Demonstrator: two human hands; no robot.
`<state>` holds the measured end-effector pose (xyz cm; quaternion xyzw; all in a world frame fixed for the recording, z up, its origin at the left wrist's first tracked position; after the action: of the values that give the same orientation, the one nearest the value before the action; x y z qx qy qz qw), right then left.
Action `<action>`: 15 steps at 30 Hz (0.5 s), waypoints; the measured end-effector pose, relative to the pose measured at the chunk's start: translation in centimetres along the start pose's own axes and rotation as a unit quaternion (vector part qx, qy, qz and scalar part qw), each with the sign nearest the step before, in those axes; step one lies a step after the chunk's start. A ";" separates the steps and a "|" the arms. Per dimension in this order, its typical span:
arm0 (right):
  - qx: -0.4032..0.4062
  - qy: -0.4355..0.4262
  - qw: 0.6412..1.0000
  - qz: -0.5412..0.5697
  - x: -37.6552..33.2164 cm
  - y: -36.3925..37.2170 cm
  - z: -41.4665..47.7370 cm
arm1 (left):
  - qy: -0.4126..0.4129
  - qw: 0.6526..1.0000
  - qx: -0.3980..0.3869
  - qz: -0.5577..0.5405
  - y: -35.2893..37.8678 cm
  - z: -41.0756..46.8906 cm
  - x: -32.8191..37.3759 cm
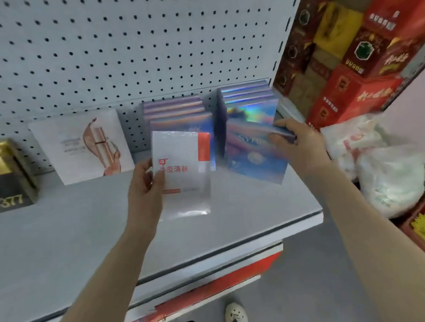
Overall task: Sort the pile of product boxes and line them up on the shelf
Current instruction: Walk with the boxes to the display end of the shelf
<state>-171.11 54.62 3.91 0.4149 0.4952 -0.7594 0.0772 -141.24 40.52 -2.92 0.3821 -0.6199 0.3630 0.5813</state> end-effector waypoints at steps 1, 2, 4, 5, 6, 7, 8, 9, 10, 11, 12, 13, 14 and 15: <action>-0.019 0.004 1.000 0.011 1.0 -0.1 1.4 | 0.000 1.000 0.009 -0.001 0.8 0.0 0.0; -0.046 0.009 0.998 0.030 2.1 0.1 2.8 | -0.002 1.000 0.015 -0.001 1.5 0.0 -0.1; -0.089 0.003 0.994 0.068 3.2 0.1 5.1 | -0.011 1.000 0.029 -0.003 2.7 -0.1 -0.2; -0.093 -0.017 0.993 0.064 3.4 0.0 6.2 | -0.016 0.999 0.038 -0.004 3.2 -0.2 -0.3; -0.095 -0.048 0.993 0.056 3.5 -0.2 7.2 | -0.020 0.999 0.048 -0.003 3.6 -0.3 -0.3; -0.101 -0.081 0.991 0.037 3.3 -0.4 8.1 | -0.024 0.998 0.060 -0.001 4.0 -0.4 -0.3; -0.105 -0.115 0.988 0.009 3.2 -0.5 8.9 | -0.028 0.997 0.070 0.001 4.4 -0.5 -0.3; -0.103 -0.144 0.984 -0.027 3.1 -0.6 9.7 | -0.033 0.996 0.079 0.004 4.7 -0.6 -0.4; -0.093 -0.166 0.980 -0.060 3.1 -0.5 10.3 | -0.038 0.996 0.086 0.004 4.9 -0.6 -0.5; -0.075 -0.179 0.977 -0.089 3.0 -0.4 10.7 | -0.043 0.995 0.091 0.003 5.1 -0.7 -0.5; -0.050 -0.190 0.974 -0.110 3.3 -0.2 11.1 | -0.046 0.994 0.095 0.001 5.2 -0.7 -0.6; -0.028 -0.200 0.972 -0.123 3.5 0.1 11.2 | -0.048 0.994 0.099 0.002 5.3 -0.7 -0.6; -0.015 -0.207 0.969 -0.131 3.6 0.4 11.2 | -0.048 0.994 0.102 0.003 5.4 -0.8 -0.7; -0.004 -0.209 0.968 -0.137 3.6 0.6 11.1 | -0.046 0.994 0.103 0.008 5.5 -0.8 -0.7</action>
<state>-179.23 46.35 2.81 0.1747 0.5231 -0.8307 0.0763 -145.75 43.71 -3.56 0.4515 -0.6083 0.4115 0.5067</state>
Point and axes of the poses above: each hand's wrist, its own z-axis towards the middle knuckle, its own y-axis out of the palm, x = y × z, the point moved 5 cm from there along z, towards the middle knuckle, and after that the axes turned 8 degrees about -x, right-handed, at the moved point
